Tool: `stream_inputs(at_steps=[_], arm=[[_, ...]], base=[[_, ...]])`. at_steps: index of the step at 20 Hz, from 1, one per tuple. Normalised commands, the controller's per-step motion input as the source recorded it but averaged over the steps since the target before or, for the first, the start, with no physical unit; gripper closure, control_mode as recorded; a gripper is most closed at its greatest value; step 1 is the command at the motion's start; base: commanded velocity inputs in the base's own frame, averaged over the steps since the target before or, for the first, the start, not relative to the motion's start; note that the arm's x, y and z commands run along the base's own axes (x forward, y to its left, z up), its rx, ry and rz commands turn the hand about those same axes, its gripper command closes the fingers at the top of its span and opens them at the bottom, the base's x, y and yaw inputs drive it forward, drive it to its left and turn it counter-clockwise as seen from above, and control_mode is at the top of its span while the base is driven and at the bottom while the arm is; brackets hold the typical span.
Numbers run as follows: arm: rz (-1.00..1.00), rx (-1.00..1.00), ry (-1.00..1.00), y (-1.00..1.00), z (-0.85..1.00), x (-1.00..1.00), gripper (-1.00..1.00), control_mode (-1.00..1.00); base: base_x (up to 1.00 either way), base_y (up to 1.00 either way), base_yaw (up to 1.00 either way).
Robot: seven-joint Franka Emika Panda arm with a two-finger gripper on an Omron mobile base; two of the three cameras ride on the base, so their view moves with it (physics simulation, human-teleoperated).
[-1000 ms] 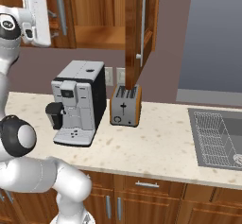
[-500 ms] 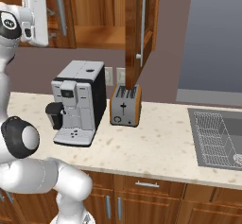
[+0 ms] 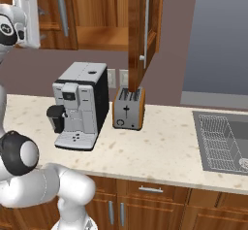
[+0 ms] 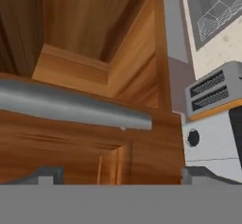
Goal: Close all open cabinet doors.
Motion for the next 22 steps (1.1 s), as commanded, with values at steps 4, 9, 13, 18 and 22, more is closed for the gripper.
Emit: stream_inputs(at_steps=[4, 9, 13, 18, 22], arm=[[0.12, 0.08, 0.0, -0.08, -0.03, -0.56, -1.0, -1.0], [0.0, 0.15, 0.0, -0.06, -0.01, -0.64, -1.0, -1.0], [-0.07, 0.15, 0.0, -0.26, 0.0, -0.55, -1.0, -1.0], [-0.29, 0.1, 0.0, -0.44, -0.03, -0.4, -1.0, -1.0], [-0.32, 0.06, 0.0, -0.52, -0.05, -0.27, -1.0, -1.0]], base=[[0.0, 0.0, 0.0], [0.0, 0.0, 0.0], [0.0, 0.0, 0.0], [0.0, 0.0, 0.0], [0.0, 0.0, 0.0]])
